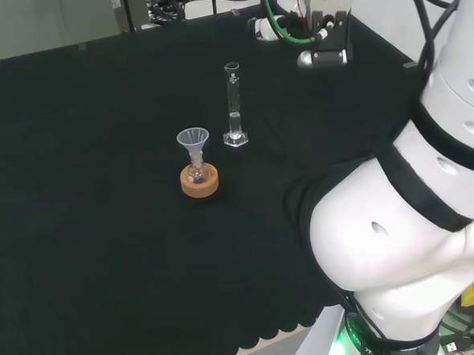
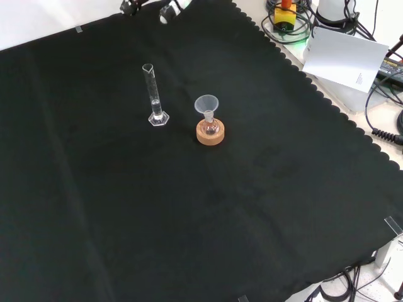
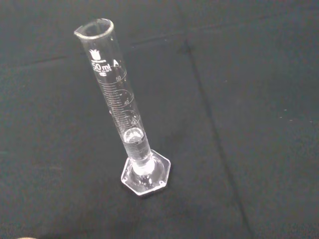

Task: Pick up the graduated cylinder.

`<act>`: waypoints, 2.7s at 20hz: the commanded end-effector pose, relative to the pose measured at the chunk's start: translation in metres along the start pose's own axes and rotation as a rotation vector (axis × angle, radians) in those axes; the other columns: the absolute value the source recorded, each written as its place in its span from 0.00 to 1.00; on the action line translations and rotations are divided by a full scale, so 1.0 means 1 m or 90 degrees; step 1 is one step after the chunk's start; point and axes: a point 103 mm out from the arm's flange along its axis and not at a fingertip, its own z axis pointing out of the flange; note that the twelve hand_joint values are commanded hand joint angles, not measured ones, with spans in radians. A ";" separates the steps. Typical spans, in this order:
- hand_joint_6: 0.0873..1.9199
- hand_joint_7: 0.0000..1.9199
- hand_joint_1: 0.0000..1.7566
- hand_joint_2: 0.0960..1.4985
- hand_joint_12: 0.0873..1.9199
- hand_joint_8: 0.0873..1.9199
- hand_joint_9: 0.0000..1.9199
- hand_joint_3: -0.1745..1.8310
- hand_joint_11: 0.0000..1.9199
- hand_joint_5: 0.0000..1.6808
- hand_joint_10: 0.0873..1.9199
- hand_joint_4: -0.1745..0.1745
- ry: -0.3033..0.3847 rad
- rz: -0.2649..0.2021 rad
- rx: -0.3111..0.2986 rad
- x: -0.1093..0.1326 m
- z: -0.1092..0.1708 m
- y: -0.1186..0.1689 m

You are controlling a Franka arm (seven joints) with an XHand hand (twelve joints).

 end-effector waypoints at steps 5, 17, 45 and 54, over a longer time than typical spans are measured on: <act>0.00 0.03 0.14 0.81 0.71 0.27 0.16 0.06 0.08 0.16 0.32 0.43 0.049 -0.014 0.003 -0.008 0.043 0.024; 0.00 0.03 0.14 0.81 0.71 0.28 0.16 0.06 0.08 0.16 0.32 0.42 0.067 -0.036 0.018 -0.006 0.085 0.033; 0.00 0.08 0.42 0.70 0.70 0.32 0.21 0.01 0.10 0.17 0.32 0.41 0.299 -0.131 -0.050 -0.008 0.157 0.051; 0.00 0.13 0.47 0.67 0.69 0.32 0.25 0.00 0.13 0.17 0.31 0.46 0.383 -0.187 -0.064 0.000 0.171 0.059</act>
